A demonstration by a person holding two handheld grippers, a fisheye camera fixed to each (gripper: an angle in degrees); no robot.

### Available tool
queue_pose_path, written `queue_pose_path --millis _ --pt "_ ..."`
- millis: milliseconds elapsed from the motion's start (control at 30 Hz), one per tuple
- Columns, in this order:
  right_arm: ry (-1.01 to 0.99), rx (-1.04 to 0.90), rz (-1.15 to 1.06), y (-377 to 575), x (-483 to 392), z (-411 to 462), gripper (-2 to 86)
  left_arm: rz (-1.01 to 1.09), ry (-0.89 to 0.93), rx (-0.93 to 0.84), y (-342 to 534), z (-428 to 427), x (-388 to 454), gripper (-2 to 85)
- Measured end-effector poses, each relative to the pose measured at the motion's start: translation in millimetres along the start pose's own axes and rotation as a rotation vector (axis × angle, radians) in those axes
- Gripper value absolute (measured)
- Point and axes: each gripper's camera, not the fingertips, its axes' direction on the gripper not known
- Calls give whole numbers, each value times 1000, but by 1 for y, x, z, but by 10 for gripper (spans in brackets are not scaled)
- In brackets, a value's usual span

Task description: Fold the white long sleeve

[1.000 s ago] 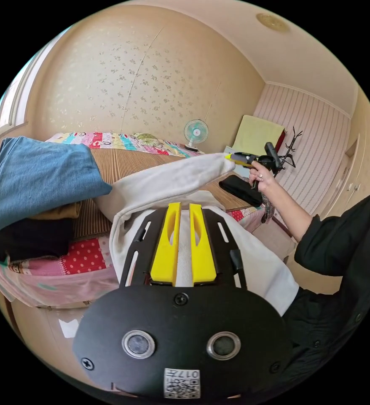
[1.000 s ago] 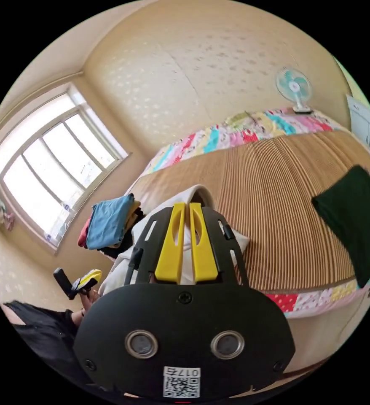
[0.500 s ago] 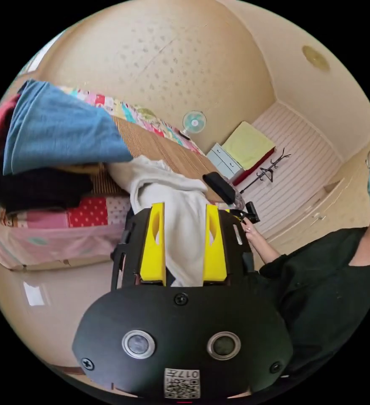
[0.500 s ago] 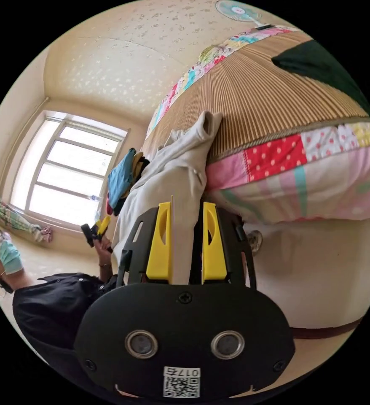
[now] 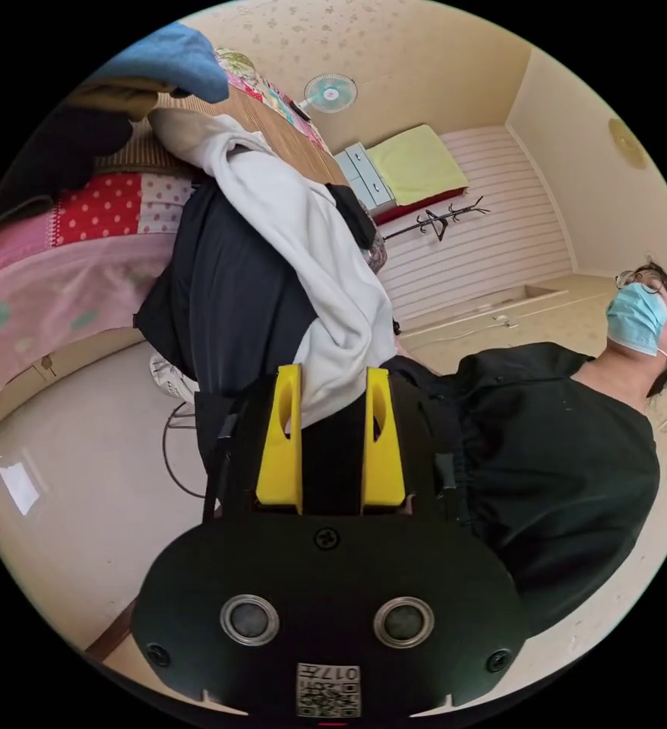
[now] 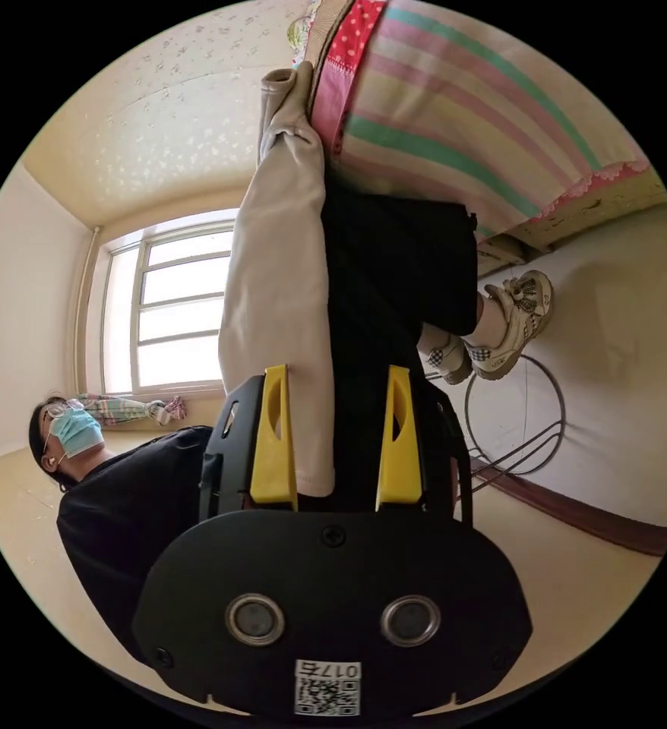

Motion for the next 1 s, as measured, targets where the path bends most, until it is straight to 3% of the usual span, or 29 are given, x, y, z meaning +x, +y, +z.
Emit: queue_pose_path --millis 167,300,500,667,867,1000 --pt "-73 -47 -39 28 -1 -24 130 37 151 -25 22 -17 26 47" --pt "-270 -84 -176 56 -13 -48 67 124 361 142 51 -58 55 39" --pt "-444 97 -549 78 -86 -97 34 251 549 369 57 -122 99 31" --pt "-328 241 -751 86 -178 -118 29 407 697 543 32 -168 140 28" --pt "-196 155 -1064 136 -289 -107 25 659 772 635 46 -229 221 27" --pt "-105 122 -1210 195 -325 -99 23 722 689 597 81 -255 288 25"
